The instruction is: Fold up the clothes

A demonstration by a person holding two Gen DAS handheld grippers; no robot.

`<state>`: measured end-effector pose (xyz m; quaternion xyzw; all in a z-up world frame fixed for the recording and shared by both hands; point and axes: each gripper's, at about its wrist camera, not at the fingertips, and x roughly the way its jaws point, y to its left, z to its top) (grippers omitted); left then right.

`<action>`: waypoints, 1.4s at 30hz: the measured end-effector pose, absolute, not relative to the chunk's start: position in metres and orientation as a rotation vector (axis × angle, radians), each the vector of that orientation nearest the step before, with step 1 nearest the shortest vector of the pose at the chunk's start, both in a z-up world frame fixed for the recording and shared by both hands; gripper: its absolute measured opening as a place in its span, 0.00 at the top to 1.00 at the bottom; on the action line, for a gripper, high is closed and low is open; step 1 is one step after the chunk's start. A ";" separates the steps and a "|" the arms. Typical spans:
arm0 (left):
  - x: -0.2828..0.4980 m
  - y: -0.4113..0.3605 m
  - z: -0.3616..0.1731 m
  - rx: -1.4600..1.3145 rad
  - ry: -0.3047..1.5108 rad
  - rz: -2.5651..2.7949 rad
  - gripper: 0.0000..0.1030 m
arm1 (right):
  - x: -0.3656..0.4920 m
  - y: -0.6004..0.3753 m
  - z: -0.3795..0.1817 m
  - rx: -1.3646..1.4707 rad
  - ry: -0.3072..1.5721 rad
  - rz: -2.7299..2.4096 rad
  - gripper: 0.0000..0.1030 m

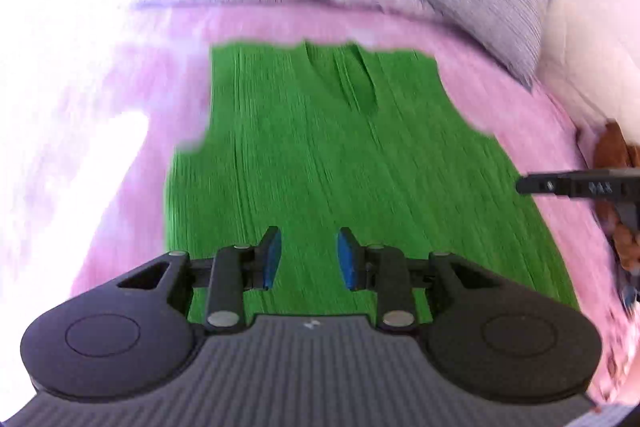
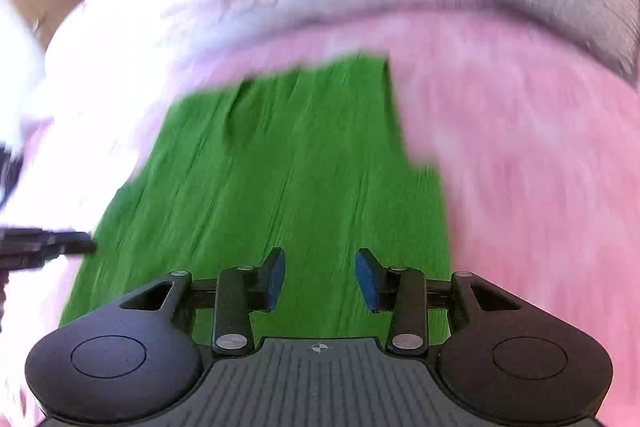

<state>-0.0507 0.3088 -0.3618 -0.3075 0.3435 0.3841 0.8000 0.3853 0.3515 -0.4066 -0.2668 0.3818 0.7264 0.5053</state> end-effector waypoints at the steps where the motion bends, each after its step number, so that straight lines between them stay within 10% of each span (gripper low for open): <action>1: -0.046 0.331 -0.365 -0.653 0.736 0.823 0.76 | 0.386 0.376 -0.411 -0.633 0.919 1.758 0.64; 10: -0.034 0.437 -0.384 -0.721 0.698 0.840 0.76 | 0.396 0.493 -0.447 -0.520 0.946 1.741 0.64; 16: -0.041 0.446 -0.399 -0.768 0.686 0.836 0.76 | 0.391 0.505 -0.453 -0.509 0.926 1.786 1.00; 25: -0.026 0.460 -0.401 -0.704 0.666 0.838 0.76 | 0.386 0.517 -0.462 -0.606 0.724 1.476 1.00; 30: -0.003 0.469 -0.402 -0.634 0.670 0.824 0.76 | 0.378 0.512 -0.433 -0.591 0.669 1.318 0.55; 42: 0.050 0.503 -0.405 -0.375 0.742 0.988 0.77 | 0.324 0.528 -0.445 -0.687 0.587 1.459 0.55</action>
